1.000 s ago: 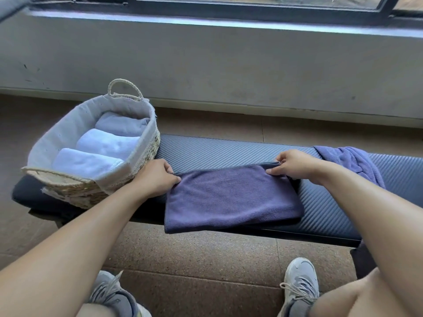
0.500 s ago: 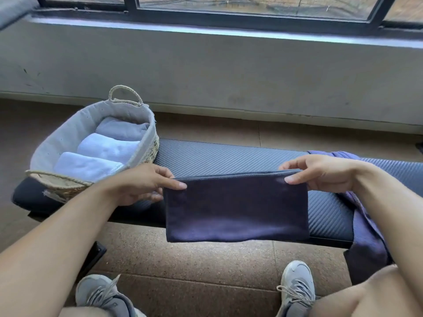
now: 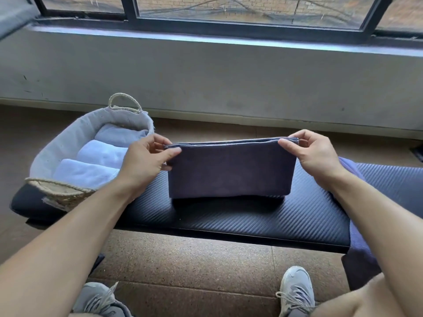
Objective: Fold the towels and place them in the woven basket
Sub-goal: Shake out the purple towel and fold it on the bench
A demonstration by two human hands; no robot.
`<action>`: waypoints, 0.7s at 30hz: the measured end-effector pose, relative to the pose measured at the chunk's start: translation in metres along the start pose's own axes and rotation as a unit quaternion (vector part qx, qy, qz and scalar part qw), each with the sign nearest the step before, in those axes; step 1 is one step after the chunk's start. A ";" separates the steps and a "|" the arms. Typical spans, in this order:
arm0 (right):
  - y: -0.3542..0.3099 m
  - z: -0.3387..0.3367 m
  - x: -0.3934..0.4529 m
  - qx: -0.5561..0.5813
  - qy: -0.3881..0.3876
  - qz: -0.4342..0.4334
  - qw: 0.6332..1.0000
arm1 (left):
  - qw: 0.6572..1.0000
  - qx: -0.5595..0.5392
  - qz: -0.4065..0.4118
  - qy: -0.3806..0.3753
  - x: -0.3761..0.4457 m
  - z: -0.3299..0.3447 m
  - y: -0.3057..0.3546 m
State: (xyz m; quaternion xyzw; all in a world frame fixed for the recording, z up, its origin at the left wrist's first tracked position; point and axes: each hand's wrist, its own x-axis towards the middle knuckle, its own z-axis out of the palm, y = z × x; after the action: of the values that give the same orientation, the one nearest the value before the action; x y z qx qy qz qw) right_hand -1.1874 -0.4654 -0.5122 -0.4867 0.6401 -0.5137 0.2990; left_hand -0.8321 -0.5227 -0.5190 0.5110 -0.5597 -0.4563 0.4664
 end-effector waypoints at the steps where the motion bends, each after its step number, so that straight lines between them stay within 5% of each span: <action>1: -0.002 0.003 0.000 0.030 0.011 -0.012 0.999 | 0.999 -0.030 0.009 0.001 0.002 -0.001 0.004; 6: -0.011 0.002 -0.004 0.034 0.006 -0.104 0.994 | 0.996 -0.002 0.094 -0.006 -0.001 -0.013 0.011; 9: 0.000 -0.008 -0.013 -0.142 -0.054 -0.118 0.981 | 0.988 0.104 0.089 -0.065 -0.015 -0.020 -0.003; 14: 0.011 -0.005 -0.044 -0.390 -0.235 -0.097 0.885 | 0.894 0.369 0.070 -0.242 -0.042 -0.031 -0.038; 21: 0.022 -0.004 -0.062 -0.554 -0.331 -0.037 0.763 | 0.817 0.486 0.121 -0.285 -0.051 -0.031 -0.043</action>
State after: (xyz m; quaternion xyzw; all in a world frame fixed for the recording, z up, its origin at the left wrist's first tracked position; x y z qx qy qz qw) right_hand -1.1765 -0.4061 -0.5390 -0.7309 0.6559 0.1131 0.1509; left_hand -0.7932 -0.4751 -0.5602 0.4462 -0.8741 -0.1900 0.0289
